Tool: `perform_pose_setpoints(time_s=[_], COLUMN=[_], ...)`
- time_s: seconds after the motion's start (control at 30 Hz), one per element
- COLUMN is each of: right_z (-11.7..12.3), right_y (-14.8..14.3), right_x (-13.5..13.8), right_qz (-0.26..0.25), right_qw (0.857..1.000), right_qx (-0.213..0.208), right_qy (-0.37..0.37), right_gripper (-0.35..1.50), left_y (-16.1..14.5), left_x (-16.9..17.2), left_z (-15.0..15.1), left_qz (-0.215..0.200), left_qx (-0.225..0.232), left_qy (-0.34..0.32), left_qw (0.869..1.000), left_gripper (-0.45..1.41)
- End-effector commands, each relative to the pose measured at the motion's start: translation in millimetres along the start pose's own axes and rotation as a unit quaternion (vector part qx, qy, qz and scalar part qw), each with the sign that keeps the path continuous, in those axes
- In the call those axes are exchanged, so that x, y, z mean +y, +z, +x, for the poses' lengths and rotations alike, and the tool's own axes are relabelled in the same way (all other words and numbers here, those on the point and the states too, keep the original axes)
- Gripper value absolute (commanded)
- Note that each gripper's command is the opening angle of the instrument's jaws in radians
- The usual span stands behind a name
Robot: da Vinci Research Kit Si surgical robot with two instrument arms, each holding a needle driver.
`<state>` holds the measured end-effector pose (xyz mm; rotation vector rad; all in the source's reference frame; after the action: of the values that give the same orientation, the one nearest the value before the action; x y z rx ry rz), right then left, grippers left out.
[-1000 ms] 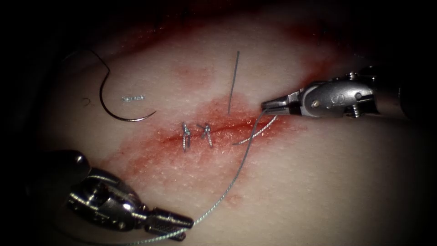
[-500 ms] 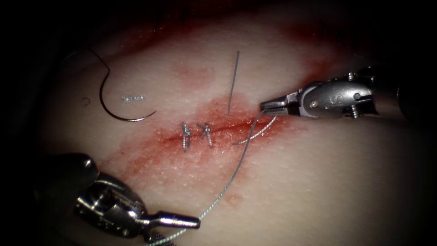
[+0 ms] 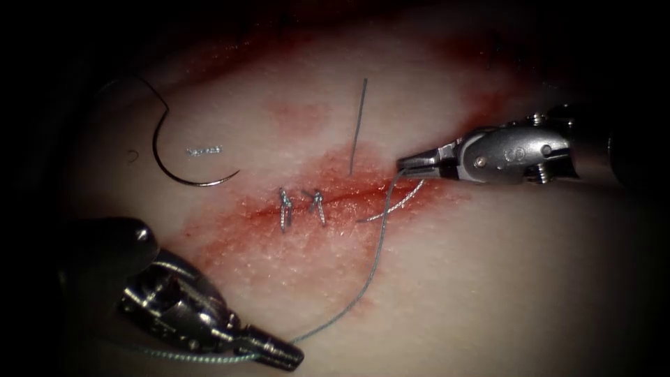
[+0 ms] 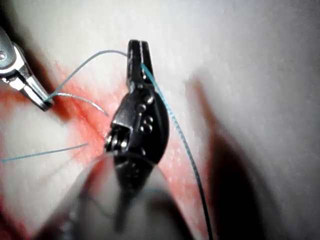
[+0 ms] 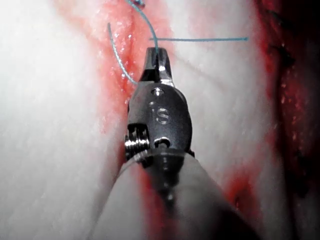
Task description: Wound Closure
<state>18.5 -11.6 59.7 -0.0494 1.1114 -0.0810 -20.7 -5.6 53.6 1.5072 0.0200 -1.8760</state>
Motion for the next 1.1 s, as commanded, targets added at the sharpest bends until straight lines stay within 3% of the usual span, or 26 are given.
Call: perform_pose_setpoints(time_s=[0.03,0.27,0.47,0.57,0.67,0.87,1.1], right_z=[0.0,1.6,3.2,4.0,4.5,4.7,3.7], right_y=[0.8,-0.5,-0.8,-0.9,-1.2,-2.5,-4.9], right_x=[-0.1,-0.9,-2.2,-2.5,-2.2,-1.1,0.8], right_qz=[0.001,0.033,0.056,0.066,0.067,0.056,0.050], right_qw=[1.000,0.999,0.996,0.994,0.993,0.992,0.991], right_qx=[0.002,0.029,0.049,0.055,0.055,0.042,0.051], right_qy=[0.000,0.024,0.049,0.068,0.084,0.104,0.111], right_gripper=[-0.35,-0.35,-0.32,0.61,1.16,1.46,1.43], left_y=[0.5,-1.5,-4.0,-4.5,-5.1,-6.4,-7.6], left_x=[0.0,-1.1,-1.9,-1.2,0.1,1.8,2.0], left_z=[-0.6,-1.9,-3.5,-3.6,-3.4,-3.3,-3.8], left_qz=[0.009,0.065,0.137,0.156,0.167,0.203,0.227], left_qx=[-0.010,-0.047,-0.097,-0.117,-0.133,-0.154,-0.167], left_qy=[-0.003,-0.028,-0.064,-0.076,-0.084,-0.103,-0.116], left_qw=[1.000,0.996,0.984,0.978,0.973,0.961,0.952], left_gripper=[-0.45,-0.45,-0.45,-0.45,-0.45,-0.45,-0.45])
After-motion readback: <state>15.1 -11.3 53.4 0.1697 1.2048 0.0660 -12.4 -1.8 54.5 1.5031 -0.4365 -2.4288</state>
